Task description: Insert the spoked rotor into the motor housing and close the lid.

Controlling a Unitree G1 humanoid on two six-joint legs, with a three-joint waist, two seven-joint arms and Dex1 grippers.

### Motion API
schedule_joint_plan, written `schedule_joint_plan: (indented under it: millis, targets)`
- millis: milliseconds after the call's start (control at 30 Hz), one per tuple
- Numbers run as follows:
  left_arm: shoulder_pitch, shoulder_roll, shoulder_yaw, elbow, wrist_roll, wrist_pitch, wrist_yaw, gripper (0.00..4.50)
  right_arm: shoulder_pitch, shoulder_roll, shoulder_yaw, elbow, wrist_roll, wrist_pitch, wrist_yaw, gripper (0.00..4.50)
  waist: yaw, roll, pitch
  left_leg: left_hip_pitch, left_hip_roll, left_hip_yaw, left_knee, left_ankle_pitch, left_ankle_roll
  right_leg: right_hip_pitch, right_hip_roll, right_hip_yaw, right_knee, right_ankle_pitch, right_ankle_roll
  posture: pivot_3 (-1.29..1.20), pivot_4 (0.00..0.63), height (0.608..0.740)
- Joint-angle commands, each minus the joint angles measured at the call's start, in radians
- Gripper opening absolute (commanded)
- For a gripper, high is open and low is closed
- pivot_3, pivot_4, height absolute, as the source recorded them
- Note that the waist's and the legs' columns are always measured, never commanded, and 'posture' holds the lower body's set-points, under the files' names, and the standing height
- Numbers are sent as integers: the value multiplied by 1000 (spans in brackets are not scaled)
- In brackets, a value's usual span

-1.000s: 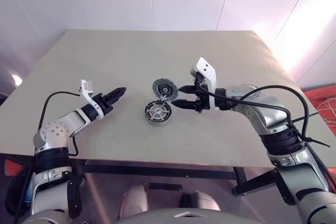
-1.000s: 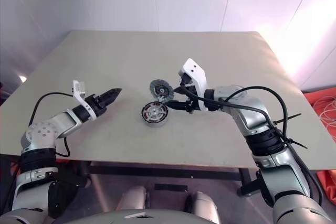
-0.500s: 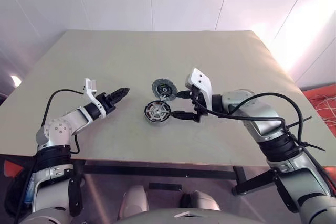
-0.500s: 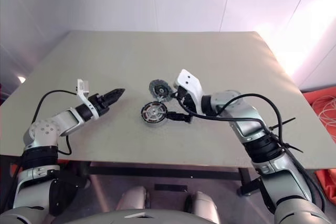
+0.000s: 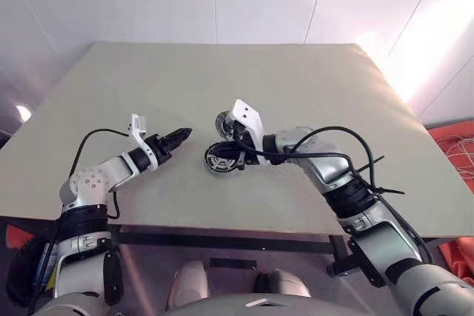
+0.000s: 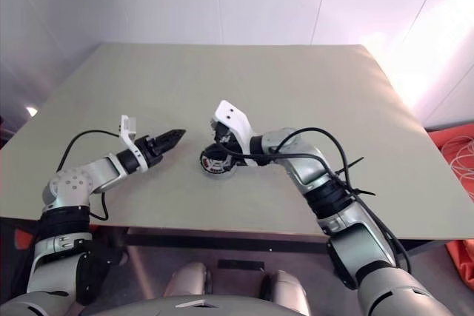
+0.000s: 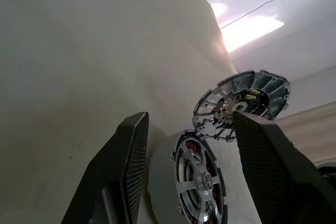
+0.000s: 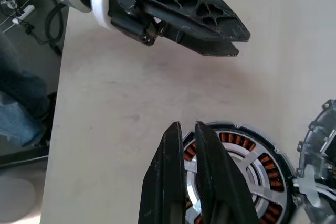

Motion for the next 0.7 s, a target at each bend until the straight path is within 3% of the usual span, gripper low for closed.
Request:
schedule_joint_plan:
  millis: [33,400,700]
  targets:
    - [-14,-11,-5,-63,-26,27,5,2687,-44,38,-2,90,-41,-52,-28,379,0,0,0,0,0,0,0,0,0,0,0,0,0,0,0,0,0,740]
    - [-15,-1,19,-80,-28,36,21,2687,-21,100,-1,283,-127,-136,-73,379,-2,0,0,1,0,0,0,0,0,0,0,0,0,0,0,0,0,740]
    - [-23,9,29,-66,-24,27,18,2687,-46,59,-86,82,-50,-34,-31,379,-2,0,0,2,0,0,0,0,0,2,0,0,0,-2,2,0,0,740]
